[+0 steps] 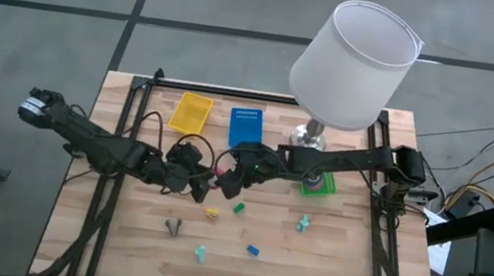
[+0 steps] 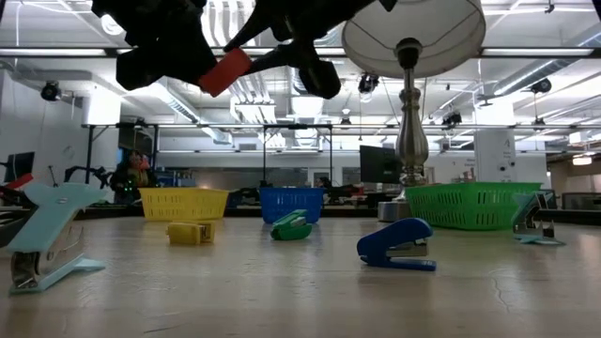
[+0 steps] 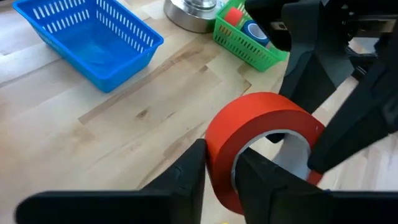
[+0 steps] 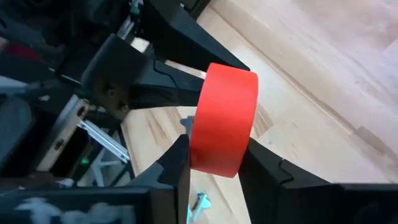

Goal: Pick and place Stapler, Stapler remover, tape
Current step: Put the orange tape into the green bin

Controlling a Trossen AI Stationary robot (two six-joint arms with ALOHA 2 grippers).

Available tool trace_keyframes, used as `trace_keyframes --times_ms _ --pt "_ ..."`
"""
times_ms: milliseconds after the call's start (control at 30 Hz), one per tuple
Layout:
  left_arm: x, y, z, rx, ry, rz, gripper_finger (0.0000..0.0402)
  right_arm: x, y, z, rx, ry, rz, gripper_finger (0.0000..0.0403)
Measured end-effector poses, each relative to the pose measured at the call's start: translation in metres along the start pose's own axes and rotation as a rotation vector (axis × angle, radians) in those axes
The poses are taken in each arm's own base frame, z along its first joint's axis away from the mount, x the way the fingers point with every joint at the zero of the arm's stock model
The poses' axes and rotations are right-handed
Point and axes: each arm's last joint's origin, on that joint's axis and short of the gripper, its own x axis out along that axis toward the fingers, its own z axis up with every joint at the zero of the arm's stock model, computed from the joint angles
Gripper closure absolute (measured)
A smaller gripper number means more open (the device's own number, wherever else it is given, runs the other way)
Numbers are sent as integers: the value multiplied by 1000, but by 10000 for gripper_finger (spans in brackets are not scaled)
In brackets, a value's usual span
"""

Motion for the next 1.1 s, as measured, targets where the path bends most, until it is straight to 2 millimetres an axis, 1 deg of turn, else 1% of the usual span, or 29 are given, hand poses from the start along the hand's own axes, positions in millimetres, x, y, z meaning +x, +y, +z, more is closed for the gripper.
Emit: trace_keyframes --times_ms 133,267,400,533,667,733,800,900,1100 --pt "0 -1 0 -4 4 -8 280 -6 -2 -3 -34 46 -28 306" --pt "0 0 -1 1 18 -11 246 -20 -8 -11 -88 171 -111 295" --pt "0 -1 -1 -3 17 -14 226 -51 -12 -18 -186 290 -215 295" --pt "0 0 -1 -3 17 -14 222 -84 -20 -26 -317 418 -344 297" --pt "0 0 -1 -2 15 -14 223 -117 -30 -32 -525 528 -519 294" --pt "0 0 -1 -3 14 -16 222 -131 -34 -35 -625 604 -572 293" --pt "0 0 -1 -3 14 -16 223 -137 -39 -38 -689 662 -603 294" --pt "0 -1 -1 -3 13 -16 223 -139 -45 -42 -748 719 -591 294" --pt "0 -1 -1 -5 13 -16 224 -128 -64 -52 -822 829 -615 291"
